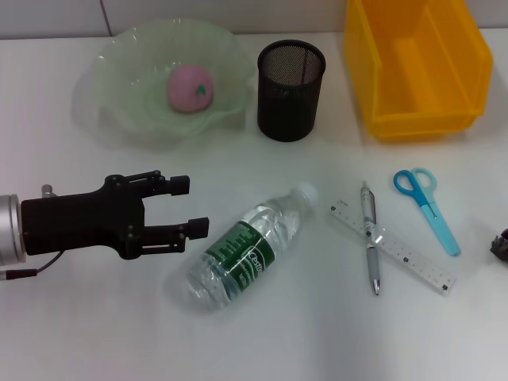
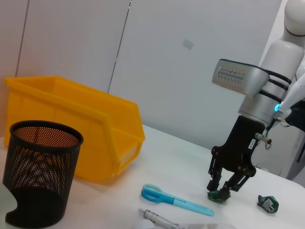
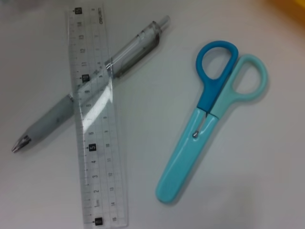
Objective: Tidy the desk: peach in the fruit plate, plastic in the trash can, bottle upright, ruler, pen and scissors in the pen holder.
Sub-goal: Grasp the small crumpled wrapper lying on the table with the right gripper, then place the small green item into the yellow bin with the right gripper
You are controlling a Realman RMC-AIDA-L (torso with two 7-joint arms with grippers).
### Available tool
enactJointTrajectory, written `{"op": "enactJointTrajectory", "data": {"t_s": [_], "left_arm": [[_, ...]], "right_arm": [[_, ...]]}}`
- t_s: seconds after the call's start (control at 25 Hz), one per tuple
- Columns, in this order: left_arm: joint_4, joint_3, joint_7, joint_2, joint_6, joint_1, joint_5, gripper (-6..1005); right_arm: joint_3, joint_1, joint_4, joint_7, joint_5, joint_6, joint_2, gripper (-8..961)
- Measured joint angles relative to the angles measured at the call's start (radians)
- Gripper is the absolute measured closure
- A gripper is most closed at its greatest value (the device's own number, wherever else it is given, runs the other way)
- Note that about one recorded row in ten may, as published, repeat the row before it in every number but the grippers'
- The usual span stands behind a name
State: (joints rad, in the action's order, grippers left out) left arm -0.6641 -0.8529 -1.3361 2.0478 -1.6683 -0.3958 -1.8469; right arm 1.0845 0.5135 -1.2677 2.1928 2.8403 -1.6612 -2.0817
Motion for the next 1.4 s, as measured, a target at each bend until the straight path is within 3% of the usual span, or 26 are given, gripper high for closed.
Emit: {"op": "enactJointTrajectory", "data": {"t_s": [0.12,0.36,0.6,0.72,0.84,0.96,1.12,1.24,1.4], "left_arm": [[0.0,0.001,0.0,-0.001,-0.001,0.0,0.0,216],[0.0,0.002,0.0,-0.001,-0.002,0.001,0.0,219],[0.0,0.0,0.0,-0.002,-0.003,0.002,0.0,222],[0.0,-0.001,0.0,-0.002,-0.003,0.002,0.0,223],[0.0,0.0,0.0,-0.002,-0.004,0.001,0.0,224],[0.0,0.002,0.0,-0.002,-0.007,0.005,0.0,226],[0.0,0.002,0.0,-0.001,-0.008,0.005,0.0,227],[0.0,0.002,0.0,0.0,-0.009,0.005,0.0,229],[0.0,0.002,0.0,0.001,-0.009,0.004,0.0,230]], "right_arm": [[0.015,-0.001,0.005,-0.002,-0.003,0.009,0.0,552],[0.021,-0.007,-0.008,-0.003,-0.005,0.008,0.0,779],[0.0,-0.009,-0.024,-0.021,-0.043,-0.01,0.006,857],[-0.058,-0.004,-0.045,-0.041,-0.096,-0.047,0.019,888],[-0.212,0.029,-0.09,-0.069,-0.17,-0.09,0.04,898],[-0.297,0.046,-0.109,-0.069,-0.234,-0.086,0.052,907],[-0.426,0.08,-0.085,-0.061,-0.384,0.004,0.067,917],[-0.429,0.098,-0.004,-0.058,-0.454,0.169,0.065,917],[-0.398,0.133,0.105,-0.063,-0.455,0.29,0.064,916]]}}
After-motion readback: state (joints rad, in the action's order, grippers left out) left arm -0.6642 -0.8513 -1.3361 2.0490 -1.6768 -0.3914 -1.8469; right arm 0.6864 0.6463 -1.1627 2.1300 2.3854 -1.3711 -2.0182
